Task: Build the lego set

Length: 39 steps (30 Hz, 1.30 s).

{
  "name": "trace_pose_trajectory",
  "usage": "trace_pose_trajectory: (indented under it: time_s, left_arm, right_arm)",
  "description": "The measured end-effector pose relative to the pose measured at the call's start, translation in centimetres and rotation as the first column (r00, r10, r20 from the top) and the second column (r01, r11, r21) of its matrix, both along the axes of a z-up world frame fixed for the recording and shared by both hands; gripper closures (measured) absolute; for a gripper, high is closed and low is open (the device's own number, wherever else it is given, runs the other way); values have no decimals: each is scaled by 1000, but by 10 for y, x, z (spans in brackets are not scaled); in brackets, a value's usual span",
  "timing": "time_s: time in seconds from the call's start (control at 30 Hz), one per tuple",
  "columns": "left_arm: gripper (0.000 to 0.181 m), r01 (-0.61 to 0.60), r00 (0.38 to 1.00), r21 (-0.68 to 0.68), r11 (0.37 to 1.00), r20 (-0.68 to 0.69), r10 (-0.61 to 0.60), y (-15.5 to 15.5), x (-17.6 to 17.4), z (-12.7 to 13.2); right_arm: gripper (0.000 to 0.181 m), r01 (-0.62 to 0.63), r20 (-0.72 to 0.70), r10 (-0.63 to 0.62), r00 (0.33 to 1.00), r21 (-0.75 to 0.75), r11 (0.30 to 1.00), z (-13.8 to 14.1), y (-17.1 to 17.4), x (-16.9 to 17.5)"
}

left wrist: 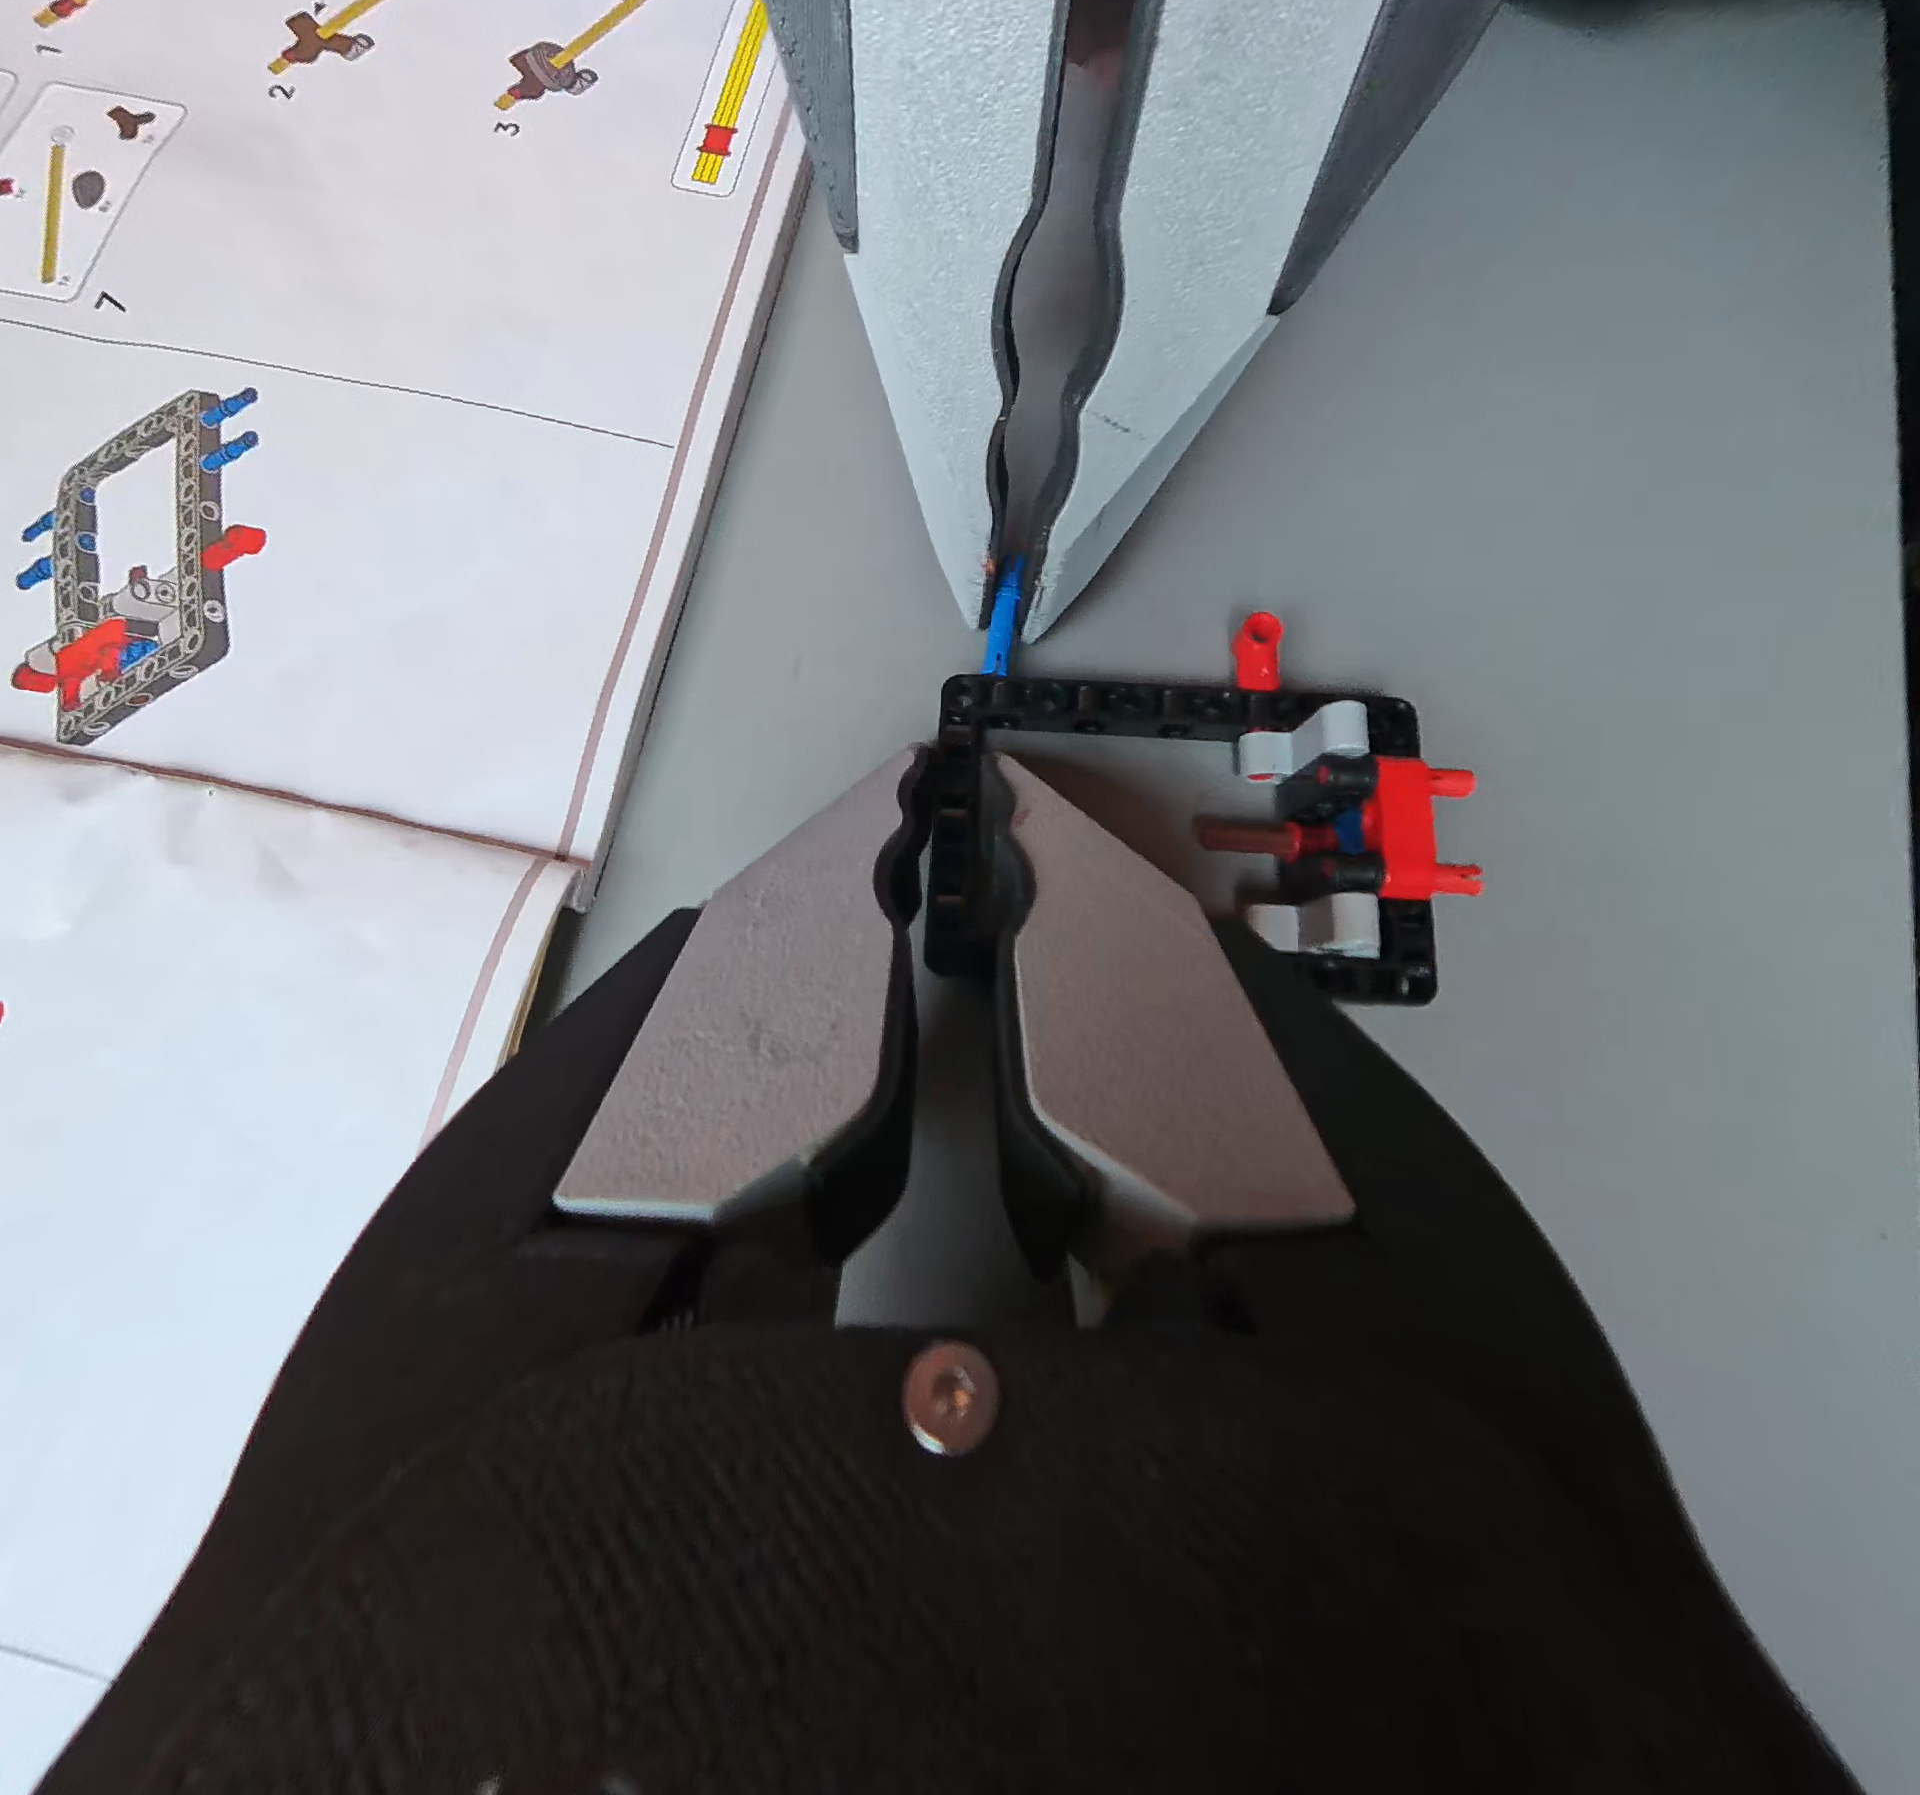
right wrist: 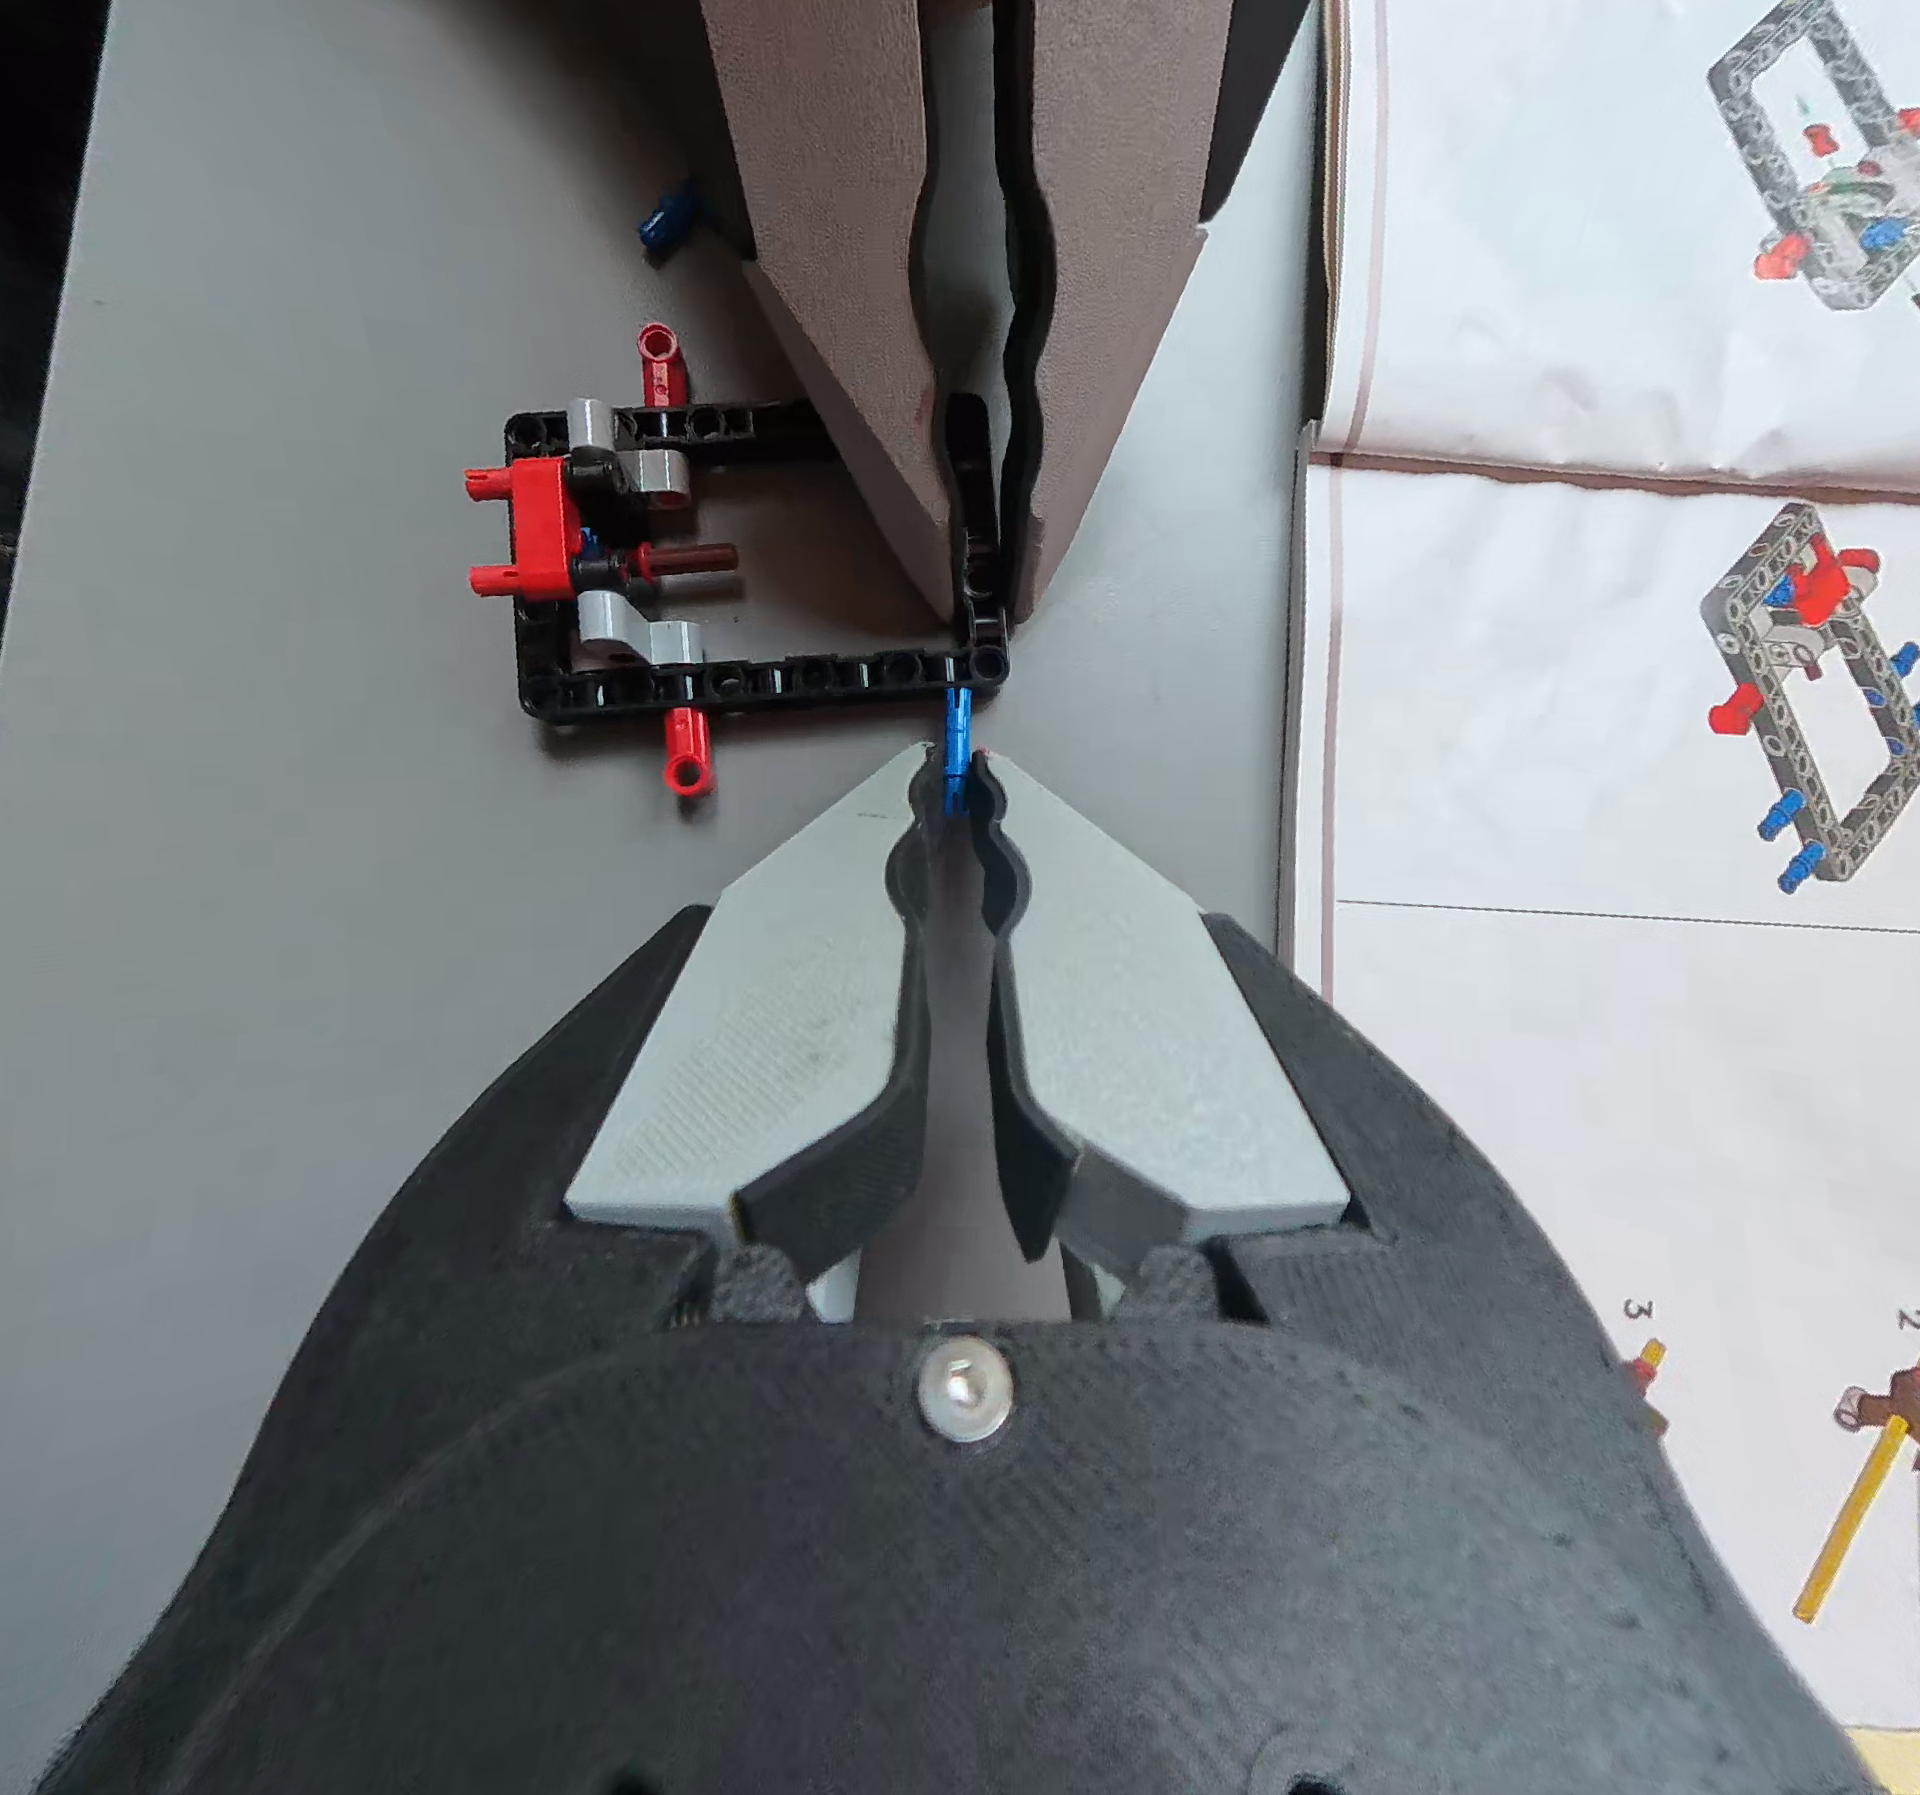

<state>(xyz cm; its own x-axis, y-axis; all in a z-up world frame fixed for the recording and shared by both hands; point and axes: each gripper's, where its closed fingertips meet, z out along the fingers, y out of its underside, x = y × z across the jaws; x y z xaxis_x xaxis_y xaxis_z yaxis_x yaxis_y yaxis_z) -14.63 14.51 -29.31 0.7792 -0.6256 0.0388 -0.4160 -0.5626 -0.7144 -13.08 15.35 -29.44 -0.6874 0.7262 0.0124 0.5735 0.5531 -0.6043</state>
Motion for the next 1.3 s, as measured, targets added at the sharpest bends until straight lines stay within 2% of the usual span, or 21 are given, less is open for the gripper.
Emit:
trace_pose_trajectory:
  time_s: [0.23,0.33,0.67,0.77,0.8,0.87,1.03,1.2,1.3]
  left_arm:
    - [171,10,1000,-13,1000,-14,-10,4,4,0]
    - [175,25,1000,-12,1000,-14,-25,4,7,0]
    - [175,36,999,27,999,-21,-35,4,11,0]
    - [174,38,999,25,999,-19,-38,4,11,0]
    - [163,36,999,30,999,-27,-35,4,10,0]
    - [160,40,999,29,999,-33,-39,3,10,2]
    - [168,64,998,93,994,-36,-61,9,20,17]
    - [180,100,989,104,990,-123,-87,11,27,8]
    - [181,101,983,138,985,-167,-77,12,25,9]
  right_arm:
    - [179,23,20,-22,1000,-62,998,0,1,4]
    - [180,28,41,-25,999,-68,997,0,-2,5]
    - [179,120,259,-57,964,-232,965,1,-6,13]
    - [179,124,268,-58,962,-237,964,2,-5,13]
    - [179,126,260,-63,963,-231,965,1,-3,13]
    - [179,129,242,-73,967,-221,967,2,0,14]
    - [179,119,209,-62,976,-274,954,7,-2,14]
    - [179,110,166,-61,984,-301,947,14,-3,14]
    - [179,121,173,-66,983,-327,937,14,-2,14]
